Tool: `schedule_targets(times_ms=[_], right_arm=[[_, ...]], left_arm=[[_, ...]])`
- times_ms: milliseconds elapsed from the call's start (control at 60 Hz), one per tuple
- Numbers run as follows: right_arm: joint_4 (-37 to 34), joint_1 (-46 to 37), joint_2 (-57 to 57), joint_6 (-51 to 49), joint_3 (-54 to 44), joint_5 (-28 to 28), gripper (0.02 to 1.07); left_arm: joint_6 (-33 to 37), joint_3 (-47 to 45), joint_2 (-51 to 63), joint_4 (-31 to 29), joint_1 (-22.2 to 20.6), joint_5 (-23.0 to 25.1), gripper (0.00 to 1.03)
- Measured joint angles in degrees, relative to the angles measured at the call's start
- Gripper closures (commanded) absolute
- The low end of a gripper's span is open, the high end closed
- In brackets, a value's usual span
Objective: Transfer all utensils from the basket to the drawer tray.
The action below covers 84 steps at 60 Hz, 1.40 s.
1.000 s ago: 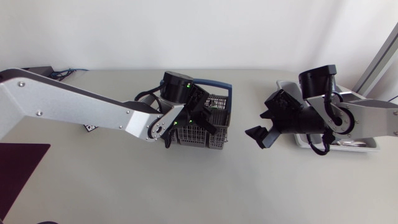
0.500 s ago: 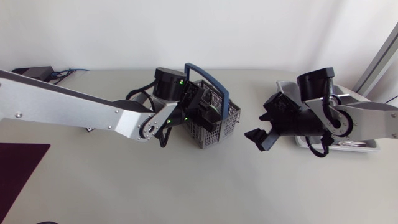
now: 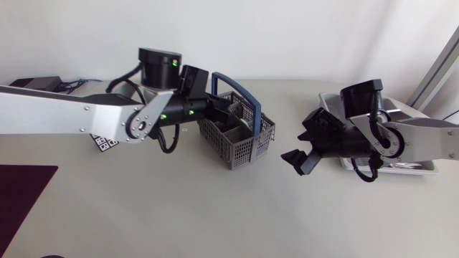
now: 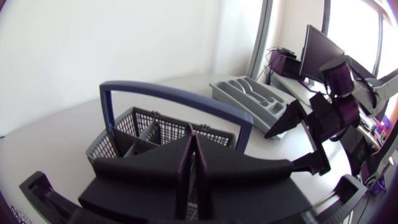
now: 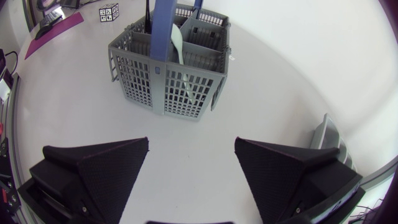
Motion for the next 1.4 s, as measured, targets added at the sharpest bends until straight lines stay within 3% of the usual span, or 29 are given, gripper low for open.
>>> schedule_targets(times_ms=[250, 450, 750, 917, 1100, 1400], right_arm=[[0.2, -0.02, -7.43, 0.02, -1.27, -0.02, 0.07], [-1.86, 0.68, -13.51, 0.02, -1.31, -0.46, 0.07], [-13.44, 1.95, -17.42, 0.52, 2.89, -16.85, 0.07], [-14.12, 5.2, -17.27, 1.6, 5.42, -21.24, 0.12], [-13.88, 9.18, -13.05, 2.25, 9.05, -21.92, 0.14], [-13.66, 11.06, -8.26, 2.62, 10.38, -24.72, 0.44]], left_arm=[[-1.2, -0.33, -12.31, -5.6, 4.22, 6.64, 1.0], [-2.89, -0.02, -15.78, -12.46, 6.64, 17.9, 1.0], [-3.52, 2.54, -12.46, -17.49, 6.75, 34.93, 1.0], [-3.5, 3.04, -9.46, -18.34, 4.39, 38.69, 1.0], [-3.5, 3.04, -7.85, -18.97, 3.32, 42.47, 1.0], [-4.0, 3.85, -7.32, -19.63, 3.54, 47.54, 1.0]])
